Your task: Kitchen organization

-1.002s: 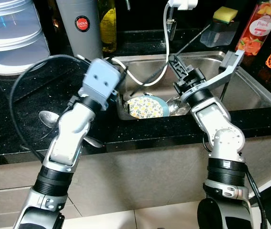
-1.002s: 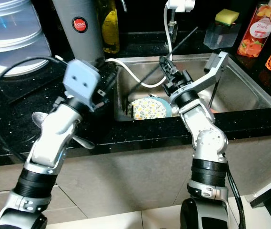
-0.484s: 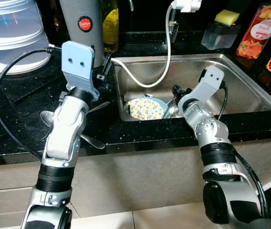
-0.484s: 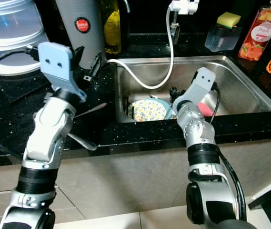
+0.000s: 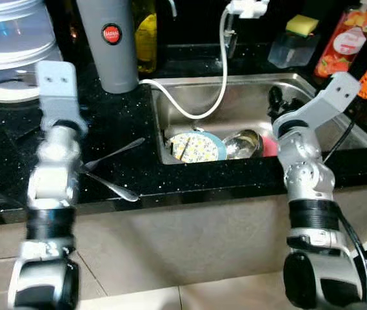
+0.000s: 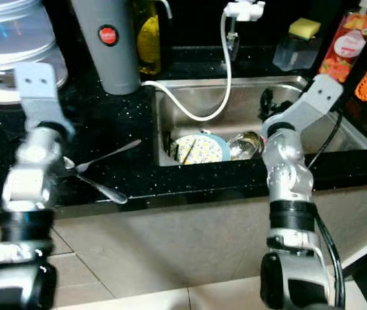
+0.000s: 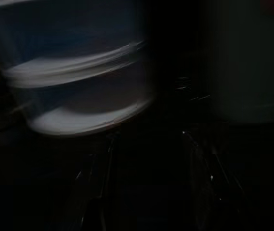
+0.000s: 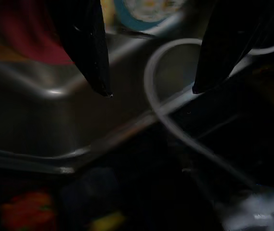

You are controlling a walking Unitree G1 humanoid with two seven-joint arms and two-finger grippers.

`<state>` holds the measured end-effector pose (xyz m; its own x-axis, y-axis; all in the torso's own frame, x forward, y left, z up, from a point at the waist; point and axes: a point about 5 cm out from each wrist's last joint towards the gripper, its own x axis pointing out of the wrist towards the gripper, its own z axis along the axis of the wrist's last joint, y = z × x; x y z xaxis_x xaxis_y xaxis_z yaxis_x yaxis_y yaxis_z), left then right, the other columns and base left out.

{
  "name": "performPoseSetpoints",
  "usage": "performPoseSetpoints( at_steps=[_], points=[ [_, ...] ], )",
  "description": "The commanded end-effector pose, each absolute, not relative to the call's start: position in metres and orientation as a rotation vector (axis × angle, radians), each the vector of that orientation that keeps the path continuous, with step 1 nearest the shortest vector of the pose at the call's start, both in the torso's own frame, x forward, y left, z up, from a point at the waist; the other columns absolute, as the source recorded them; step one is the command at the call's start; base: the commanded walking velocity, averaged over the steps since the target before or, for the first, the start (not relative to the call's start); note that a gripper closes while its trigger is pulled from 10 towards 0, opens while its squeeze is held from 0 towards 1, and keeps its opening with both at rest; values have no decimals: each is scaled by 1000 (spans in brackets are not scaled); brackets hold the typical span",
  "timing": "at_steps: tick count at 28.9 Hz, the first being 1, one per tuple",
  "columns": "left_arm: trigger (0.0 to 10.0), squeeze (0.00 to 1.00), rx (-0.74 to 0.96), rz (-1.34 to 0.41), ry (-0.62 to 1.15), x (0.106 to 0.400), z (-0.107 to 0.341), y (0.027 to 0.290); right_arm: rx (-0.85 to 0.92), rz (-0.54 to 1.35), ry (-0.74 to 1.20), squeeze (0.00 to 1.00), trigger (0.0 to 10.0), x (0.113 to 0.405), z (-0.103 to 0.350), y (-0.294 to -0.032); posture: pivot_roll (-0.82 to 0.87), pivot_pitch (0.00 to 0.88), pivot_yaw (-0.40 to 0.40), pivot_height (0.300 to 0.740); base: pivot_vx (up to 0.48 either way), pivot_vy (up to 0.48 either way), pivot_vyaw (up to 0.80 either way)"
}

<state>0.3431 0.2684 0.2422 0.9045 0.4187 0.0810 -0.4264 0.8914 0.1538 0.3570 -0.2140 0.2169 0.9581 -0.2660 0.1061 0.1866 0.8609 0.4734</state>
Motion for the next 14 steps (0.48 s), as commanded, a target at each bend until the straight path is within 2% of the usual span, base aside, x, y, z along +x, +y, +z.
performPoseSetpoints(
  at_steps=[1, 7, 9, 14],
  points=[
    [10000, 0, 178, 532, 31, 341, 235, 292, 461, -284, -184, 0, 10000, 351, 218, -225, 91, 0, 13, 740, 0, 0, 0],
    [10000, 0, 163, 664, 79, 335, 231, 325, 453, -315, -186, 0, 10000, 345, 217, -232, 94, 0, 18, 740, 0, 0, 0],
    [10000, 0, 130, 687, 98, 334, 229, 336, 448, -328, -188, 0, 10000, 341, 218, -235, 94, 26, 16, 740, 0, 0, 0],
    [10000, 0, 104, 691, 121, 336, 227, 345, 443, -338, -187, 0, 10000, 336, 218, -238, 93, 40, 15, 740, 0, 0, 0]
  ],
)
